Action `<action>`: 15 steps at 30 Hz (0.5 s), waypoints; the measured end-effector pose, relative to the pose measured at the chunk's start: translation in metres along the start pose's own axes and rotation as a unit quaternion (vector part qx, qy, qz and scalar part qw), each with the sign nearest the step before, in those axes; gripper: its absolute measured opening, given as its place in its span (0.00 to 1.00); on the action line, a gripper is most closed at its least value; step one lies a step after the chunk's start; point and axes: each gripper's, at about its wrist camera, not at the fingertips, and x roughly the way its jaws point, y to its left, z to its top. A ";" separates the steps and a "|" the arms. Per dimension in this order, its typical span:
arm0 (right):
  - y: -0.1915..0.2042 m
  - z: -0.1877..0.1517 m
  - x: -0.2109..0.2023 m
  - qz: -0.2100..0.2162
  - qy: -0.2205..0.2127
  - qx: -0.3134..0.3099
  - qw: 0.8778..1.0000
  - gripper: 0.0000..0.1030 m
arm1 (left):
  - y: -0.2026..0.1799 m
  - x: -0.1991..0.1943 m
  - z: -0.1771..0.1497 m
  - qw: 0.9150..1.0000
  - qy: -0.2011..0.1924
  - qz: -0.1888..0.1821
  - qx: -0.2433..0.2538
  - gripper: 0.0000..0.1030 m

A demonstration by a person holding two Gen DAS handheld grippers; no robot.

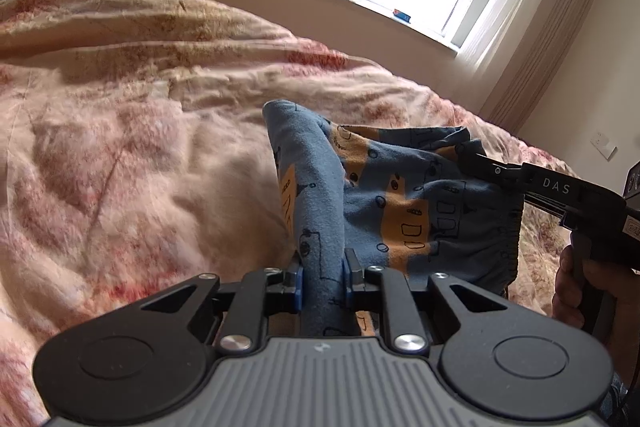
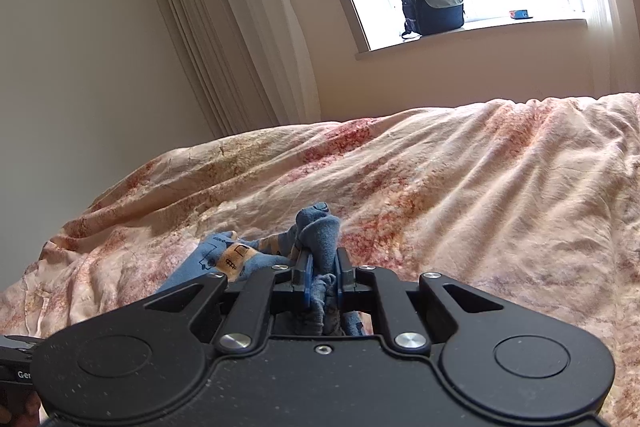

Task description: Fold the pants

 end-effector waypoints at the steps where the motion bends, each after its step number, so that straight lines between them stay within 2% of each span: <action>1: 0.002 0.005 0.002 0.004 -0.001 -0.002 1.000 0.11 | 0.000 -0.002 0.004 1.000 -0.012 -0.001 0.004 0.19; 4: 0.007 0.023 0.009 0.021 -0.002 -0.014 1.000 0.11 | 0.005 -0.007 0.019 0.999 -0.052 -0.007 0.003 0.19; 6: 0.009 0.040 0.018 0.027 -0.004 -0.022 0.999 0.11 | 0.020 -0.008 0.032 0.996 -0.069 -0.026 -0.040 0.19; 9: 0.012 0.066 0.034 0.040 -0.012 -0.031 0.999 0.11 | 0.037 -0.003 0.054 0.993 -0.070 -0.033 -0.087 0.19; 15: 0.018 0.098 0.076 0.043 -0.008 -0.069 0.997 0.10 | 0.050 0.018 0.083 0.991 -0.097 -0.018 -0.092 0.19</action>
